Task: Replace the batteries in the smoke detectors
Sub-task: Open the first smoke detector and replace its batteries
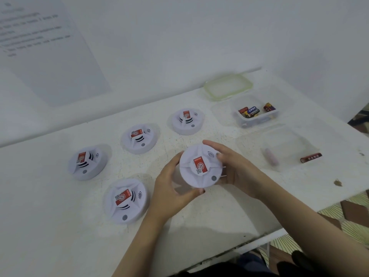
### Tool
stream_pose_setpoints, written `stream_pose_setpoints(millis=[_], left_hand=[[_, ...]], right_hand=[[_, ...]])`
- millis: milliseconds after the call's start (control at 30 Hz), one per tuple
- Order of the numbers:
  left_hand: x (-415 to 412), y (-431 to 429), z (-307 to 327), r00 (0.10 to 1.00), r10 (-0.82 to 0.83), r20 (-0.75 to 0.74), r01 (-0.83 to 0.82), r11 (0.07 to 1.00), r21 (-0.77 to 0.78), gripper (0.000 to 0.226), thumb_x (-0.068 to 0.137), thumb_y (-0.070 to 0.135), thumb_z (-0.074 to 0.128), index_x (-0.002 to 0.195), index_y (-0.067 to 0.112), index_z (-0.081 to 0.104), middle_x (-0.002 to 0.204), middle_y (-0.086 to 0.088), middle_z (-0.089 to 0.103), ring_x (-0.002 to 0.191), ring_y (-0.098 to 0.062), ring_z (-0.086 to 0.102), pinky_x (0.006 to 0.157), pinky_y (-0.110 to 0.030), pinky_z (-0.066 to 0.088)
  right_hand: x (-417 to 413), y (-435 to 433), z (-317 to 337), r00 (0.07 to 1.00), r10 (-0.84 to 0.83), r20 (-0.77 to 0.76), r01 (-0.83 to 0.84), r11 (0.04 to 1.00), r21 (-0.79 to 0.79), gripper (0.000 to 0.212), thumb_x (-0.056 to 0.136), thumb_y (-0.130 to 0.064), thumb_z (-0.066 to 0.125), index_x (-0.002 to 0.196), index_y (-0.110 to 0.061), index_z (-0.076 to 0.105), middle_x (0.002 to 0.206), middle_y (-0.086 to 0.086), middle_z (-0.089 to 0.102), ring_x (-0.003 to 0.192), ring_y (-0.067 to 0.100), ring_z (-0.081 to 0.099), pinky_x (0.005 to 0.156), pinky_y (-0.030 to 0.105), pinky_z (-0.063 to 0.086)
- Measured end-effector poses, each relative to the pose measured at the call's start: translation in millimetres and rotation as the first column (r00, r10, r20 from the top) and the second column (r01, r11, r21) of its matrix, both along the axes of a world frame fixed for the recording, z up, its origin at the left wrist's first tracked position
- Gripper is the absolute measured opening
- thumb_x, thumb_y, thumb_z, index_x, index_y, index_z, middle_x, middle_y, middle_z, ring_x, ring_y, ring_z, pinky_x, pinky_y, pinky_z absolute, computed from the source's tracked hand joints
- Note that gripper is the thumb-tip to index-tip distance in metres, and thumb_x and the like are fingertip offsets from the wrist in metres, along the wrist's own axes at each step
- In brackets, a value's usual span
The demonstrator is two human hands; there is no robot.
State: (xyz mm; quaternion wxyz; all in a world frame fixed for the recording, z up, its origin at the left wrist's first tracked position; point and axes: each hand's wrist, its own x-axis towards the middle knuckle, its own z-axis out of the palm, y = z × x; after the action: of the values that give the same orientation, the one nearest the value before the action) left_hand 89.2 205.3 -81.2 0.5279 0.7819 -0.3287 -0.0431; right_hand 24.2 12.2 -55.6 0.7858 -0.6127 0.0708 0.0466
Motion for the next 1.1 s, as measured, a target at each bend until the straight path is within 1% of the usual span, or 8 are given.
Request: stream_pose_setpoints(millis=[167,267,333,500,567,667,867,1100], left_hand=[[-0.7,-1.5,2.1,1.0,-0.009,0.011,0.009,1.0,0.015,0.077,0.067,0.044,0.08,0.133,0.029,0.044,0.131,0.022,0.053,0.122,-0.008,0.053,0.096,-0.018,0.046],[1.0,0.4,-3.5,1.0,-0.017,0.002,0.017,0.999,0.036,0.082,0.069,0.044,0.08,0.14,0.027,0.041,0.138,0.018,0.05,0.129,-0.01,0.049,0.103,-0.038,0.048],[2.2,1.6,-5.3,0.999,-0.039,0.004,0.039,0.999,0.027,0.083,0.07,0.041,0.08,0.142,0.029,0.04,0.142,0.017,0.048,0.132,-0.008,0.047,0.105,-0.043,0.046],[2.2,-3.3,3.0,0.995,-0.099,0.01,0.098,0.993,0.059,0.082,0.068,0.024,0.086,0.132,0.043,0.038,0.129,0.043,0.048,0.121,0.014,0.048,0.093,-0.005,0.04],[4.6,-4.4,-0.1,0.994,-0.11,-0.004,0.11,0.991,0.075,0.086,0.064,0.017,0.089,0.127,0.046,0.039,0.123,0.048,0.048,0.116,0.02,0.047,0.089,0.0,0.037],[7.1,-4.0,-5.0,0.995,-0.096,-0.033,0.098,0.993,0.071,0.091,0.061,0.021,0.091,0.13,0.047,0.038,0.126,0.044,0.049,0.119,0.014,0.049,0.092,-0.003,0.038],[5.3,-4.0,-2.9,0.999,-0.052,-0.006,0.052,0.997,0.051,0.092,0.06,0.033,0.089,0.128,0.067,0.037,0.129,0.039,0.051,0.122,0.009,0.049,0.093,-0.007,0.041],[5.3,-4.3,-3.6,0.998,-0.07,0.0,0.07,0.996,0.062,0.089,0.065,0.028,0.089,0.137,0.044,0.039,0.134,0.029,0.051,0.125,0.002,0.049,0.094,-0.008,0.04]], right_hand=[[-1.9,-1.0,-8.4,0.995,0.095,0.031,-0.095,0.995,-0.01,0.069,0.086,0.009,0.057,0.136,-0.036,0.041,0.126,-0.003,0.06,0.114,0.021,0.059,0.087,0.035,0.053],[-1.7,-1.8,-10.5,0.993,0.108,0.039,-0.108,0.994,0.001,0.074,0.084,0.01,0.059,0.138,-0.036,0.038,0.131,-0.002,0.056,0.119,0.023,0.056,0.093,0.041,0.051],[-3.1,-2.5,-12.5,0.99,0.127,0.054,-0.128,0.992,0.004,0.078,0.08,0.007,0.061,0.14,-0.036,0.035,0.135,-0.001,0.053,0.121,0.023,0.054,0.097,0.043,0.049],[-4.6,-4.4,-15.1,0.986,0.16,0.044,-0.16,0.987,0.005,0.083,0.078,0.011,0.063,0.141,-0.034,0.033,0.136,0.005,0.05,0.12,0.024,0.055,0.092,0.041,0.051],[-4.6,-4.5,-13.5,0.987,0.161,0.027,-0.16,0.987,-0.026,0.081,0.079,0.015,0.062,0.138,-0.033,0.034,0.132,0.008,0.052,0.115,0.023,0.058,0.088,0.037,0.053],[-3.5,-4.4,-12.6,0.989,0.145,0.006,-0.145,0.989,-0.034,0.079,0.078,0.017,0.061,0.134,-0.033,0.035,0.127,0.01,0.054,0.109,0.02,0.061,0.082,0.033,0.054],[0.8,-6.2,-15.8,0.987,0.158,-0.006,-0.158,0.987,-0.028,0.079,0.075,0.011,0.065,0.132,-0.035,0.036,0.129,0.013,0.051,0.115,0.029,0.056,0.084,0.041,0.054],[2.3,-7.5,-17.5,0.986,0.165,-0.015,-0.166,0.986,-0.004,0.08,0.072,0.009,0.066,0.132,-0.036,0.037,0.129,0.014,0.05,0.115,0.031,0.056,0.084,0.043,0.054]])
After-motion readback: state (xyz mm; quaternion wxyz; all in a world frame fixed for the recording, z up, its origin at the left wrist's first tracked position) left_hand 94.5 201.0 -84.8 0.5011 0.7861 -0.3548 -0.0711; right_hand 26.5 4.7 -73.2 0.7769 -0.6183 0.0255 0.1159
